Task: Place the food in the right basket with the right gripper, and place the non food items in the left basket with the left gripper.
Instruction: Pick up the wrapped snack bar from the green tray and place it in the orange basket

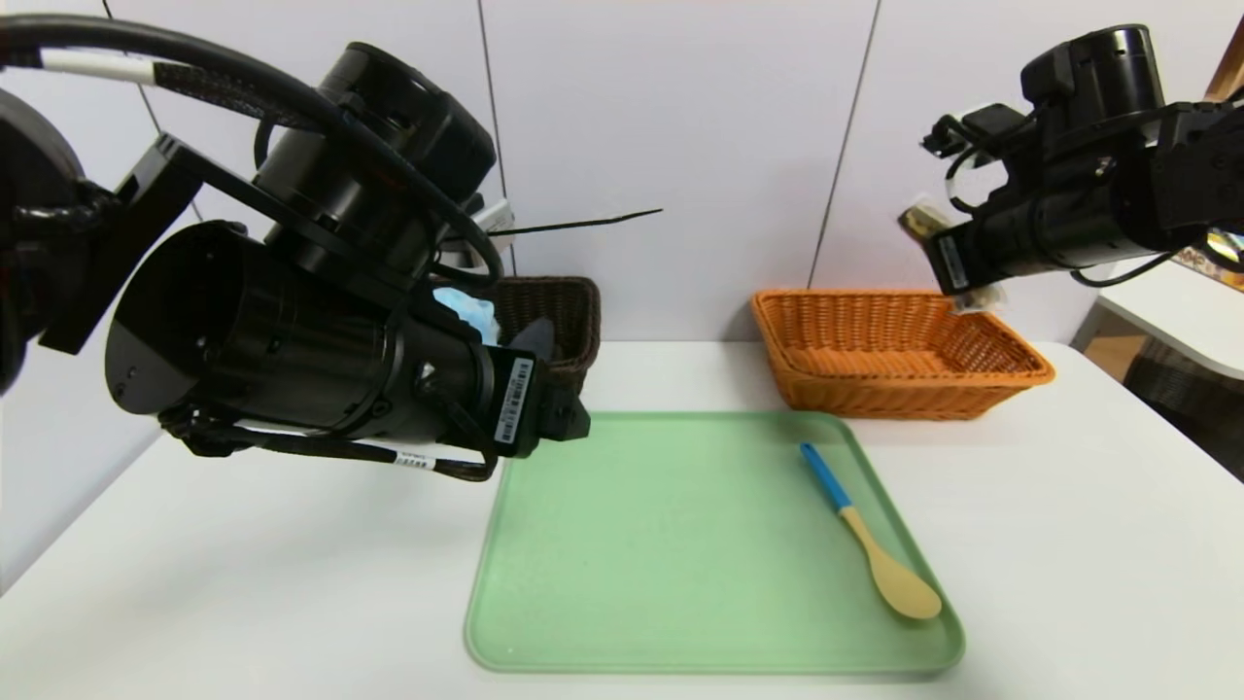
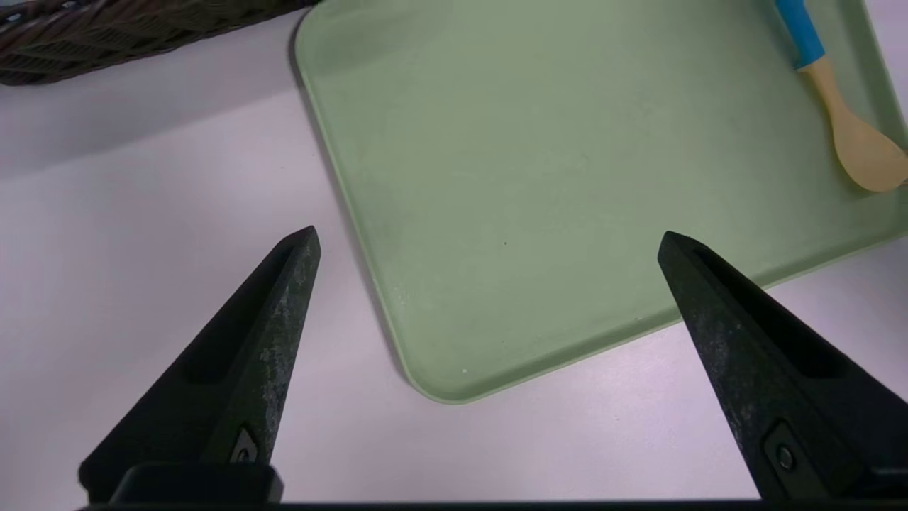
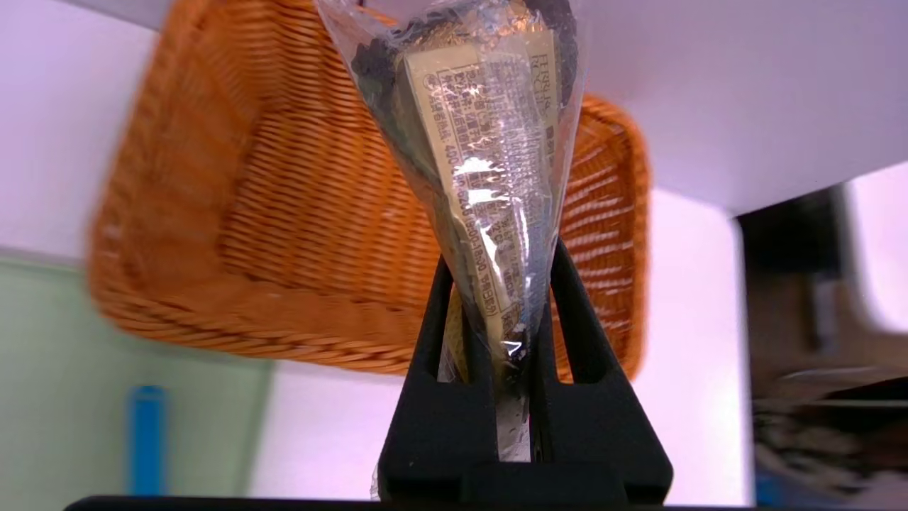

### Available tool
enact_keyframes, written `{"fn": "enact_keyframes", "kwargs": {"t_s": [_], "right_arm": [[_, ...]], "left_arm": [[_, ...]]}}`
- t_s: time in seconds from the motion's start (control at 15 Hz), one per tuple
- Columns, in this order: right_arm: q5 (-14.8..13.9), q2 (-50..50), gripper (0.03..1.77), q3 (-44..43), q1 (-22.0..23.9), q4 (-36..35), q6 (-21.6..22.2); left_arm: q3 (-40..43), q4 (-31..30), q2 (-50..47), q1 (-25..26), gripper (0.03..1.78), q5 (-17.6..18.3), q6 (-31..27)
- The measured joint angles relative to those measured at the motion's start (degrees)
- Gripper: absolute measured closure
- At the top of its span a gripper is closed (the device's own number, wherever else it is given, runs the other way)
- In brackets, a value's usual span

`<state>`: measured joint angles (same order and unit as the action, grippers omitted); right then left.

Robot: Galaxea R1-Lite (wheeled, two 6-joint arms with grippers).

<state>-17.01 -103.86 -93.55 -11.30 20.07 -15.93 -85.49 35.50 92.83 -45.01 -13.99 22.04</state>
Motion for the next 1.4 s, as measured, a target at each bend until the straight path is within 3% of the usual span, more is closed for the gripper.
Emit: {"fn": "enact_keyframes", "kwargs": {"t_s": [0.4, 0.87, 1.07, 1.4], "right_arm": [[-0.18, -1.87, 1.62, 3.36, 4.58, -3.93, -34.17], [-0.11, -3.30, 1.62, 5.68, 6.70, -4.00, -59.64], [0.00, -5.23, 1.62, 5.32, 6.90, -5.63, -61.43], [0.26, -9.53, 1.62, 5.02, 7.06, -7.83, -60.83]], "left_arm": [[0.32, -0.46, 0.27, 0.00, 0.12, 0.02, -0.07], [0.49, -0.44, 0.55, 0.00, 0.12, 0.05, 0.20], [0.46, -0.46, 0.83, 0.02, 0.12, 0.02, 0.28], [0.35, -0.56, 1.60, 0.02, 0.12, -0.11, 0.37]]}}
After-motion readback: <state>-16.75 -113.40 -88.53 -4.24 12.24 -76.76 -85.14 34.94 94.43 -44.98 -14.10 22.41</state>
